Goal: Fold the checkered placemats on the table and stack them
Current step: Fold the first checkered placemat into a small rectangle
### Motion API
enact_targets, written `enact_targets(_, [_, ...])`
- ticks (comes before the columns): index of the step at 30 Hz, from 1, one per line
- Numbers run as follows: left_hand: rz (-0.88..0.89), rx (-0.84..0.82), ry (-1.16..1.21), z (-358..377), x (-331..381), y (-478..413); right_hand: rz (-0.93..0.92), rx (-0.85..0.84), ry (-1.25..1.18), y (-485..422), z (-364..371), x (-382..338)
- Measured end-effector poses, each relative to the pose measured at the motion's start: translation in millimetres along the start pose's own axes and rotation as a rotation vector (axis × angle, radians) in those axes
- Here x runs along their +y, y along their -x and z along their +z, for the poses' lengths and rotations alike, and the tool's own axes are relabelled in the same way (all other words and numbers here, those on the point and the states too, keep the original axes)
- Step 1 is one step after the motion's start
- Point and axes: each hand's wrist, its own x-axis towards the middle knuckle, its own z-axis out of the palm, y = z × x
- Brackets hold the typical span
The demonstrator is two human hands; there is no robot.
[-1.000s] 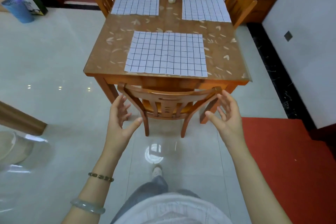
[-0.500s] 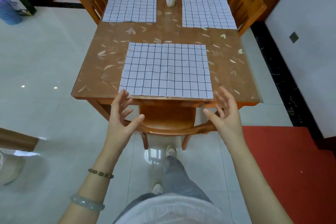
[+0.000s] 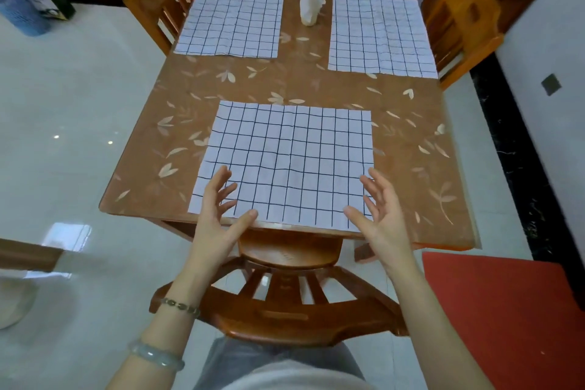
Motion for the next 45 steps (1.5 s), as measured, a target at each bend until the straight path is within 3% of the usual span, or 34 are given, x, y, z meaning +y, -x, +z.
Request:
enact_targets(9, [-0.068,-0.012,-0.073,-6.9,-13.9,-42.1,0.033,-0.025,0.043,-48.4,5.0,0.6])
enact_targets(16, [-0.084,-0.17,-0.186,-24.3,-35.3,-96.2,0.049,-0.055,0.155,-101.1,11.5,14.9])
enact_targets(22, [0.03,-0.343,-0.577,-46.8,-57.3,-202.0,-0.024,-0.181,0.735,-204.2,-11.2,40.9])
enact_targets(29, [0.163,-0.551,-1.133,-43.1,-123.4,-303.9,0.021,-0.229,0.993,-293.1,-23.2,69.3])
enact_targets(37, [0.091,-0.38,-1.145,-47.9,-168.5,-360.3,-0.046,-0.124,1.099,-347.1,-36.3,110.5])
enact_targets(45, [0.119,-0.349,-1.164,-53.6,-178.2,-389.3,0.032,-0.228,1.165,-367.4,-45.0,117.5])
